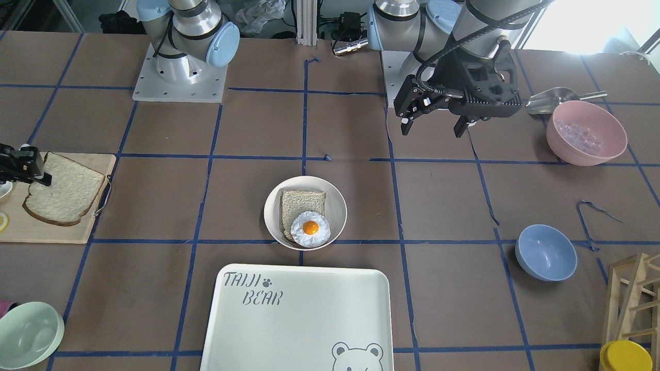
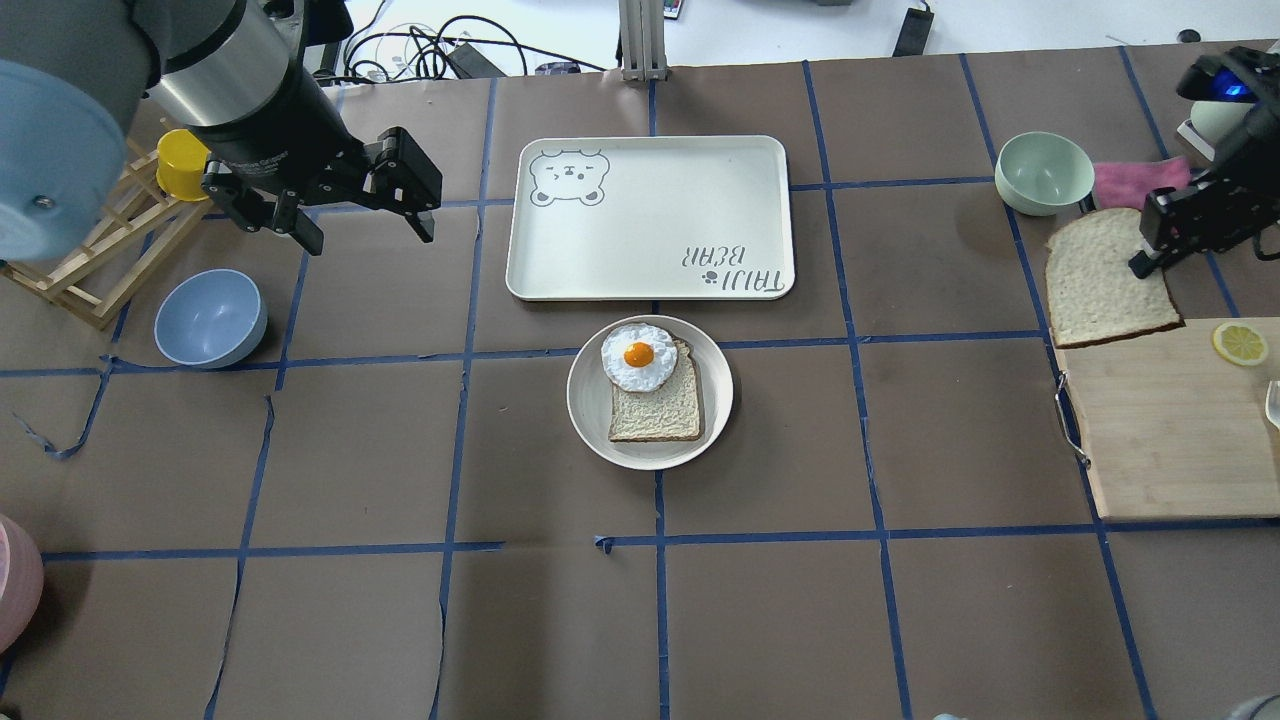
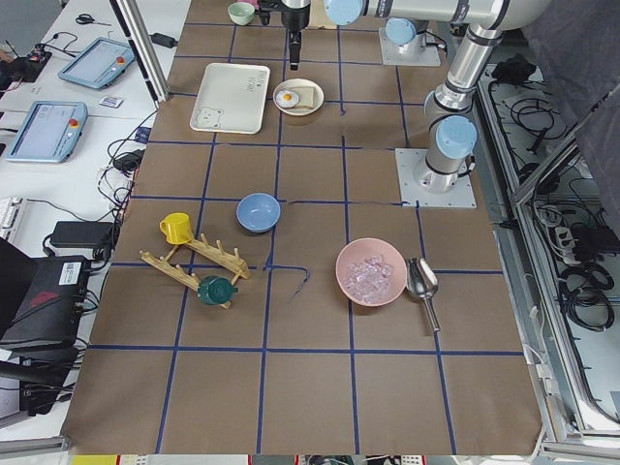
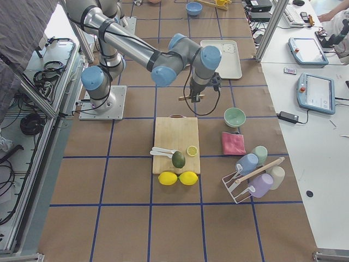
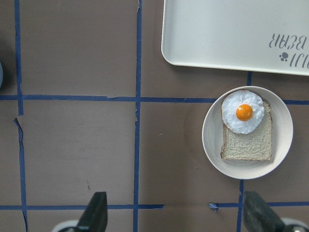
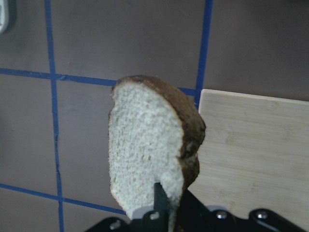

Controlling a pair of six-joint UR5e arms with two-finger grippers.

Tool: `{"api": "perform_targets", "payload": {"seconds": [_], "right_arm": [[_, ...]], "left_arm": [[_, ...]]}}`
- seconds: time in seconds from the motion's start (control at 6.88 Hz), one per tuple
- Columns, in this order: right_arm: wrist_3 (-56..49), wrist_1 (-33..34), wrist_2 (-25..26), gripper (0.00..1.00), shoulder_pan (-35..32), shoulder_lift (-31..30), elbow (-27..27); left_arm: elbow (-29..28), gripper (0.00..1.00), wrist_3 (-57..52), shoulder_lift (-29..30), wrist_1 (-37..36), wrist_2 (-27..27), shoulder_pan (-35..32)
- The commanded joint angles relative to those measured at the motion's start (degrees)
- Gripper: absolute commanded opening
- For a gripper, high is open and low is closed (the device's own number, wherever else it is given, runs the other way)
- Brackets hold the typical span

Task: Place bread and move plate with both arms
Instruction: 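Carry the bread slice with the right gripper over the egg plate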

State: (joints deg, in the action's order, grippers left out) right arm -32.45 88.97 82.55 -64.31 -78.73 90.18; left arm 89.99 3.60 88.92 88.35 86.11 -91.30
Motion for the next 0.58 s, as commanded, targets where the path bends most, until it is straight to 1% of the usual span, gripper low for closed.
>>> {"api": "perform_targets", "payload": {"seconds": [0.0, 0.15, 0.29, 0.44], "right_arm": [[13.84, -0.83, -9.73, 0.00, -13.50, 2.07, -1.07], [21.47, 1.36, -13.00, 0.00, -20.95, 2.61, -0.19], [25.81, 7.30, -15.03, 0.00, -28.51, 2.62, 1.91], [26.38, 15.19, -16.44, 0.00, -33.72, 3.31, 5.58]], "left_arm": [[0.01, 1.00, 0.00, -0.06, -0.11, -0.07, 0.07], [0.01, 1.00, 0.00, -0.06, -0.11, -0.07, 0.07], [0.09, 1.00, 0.00, -0.06, -0.11, -0.07, 0.16], [0.18, 1.00, 0.00, -0.15, -0.11, -0.07, 0.25]]}}
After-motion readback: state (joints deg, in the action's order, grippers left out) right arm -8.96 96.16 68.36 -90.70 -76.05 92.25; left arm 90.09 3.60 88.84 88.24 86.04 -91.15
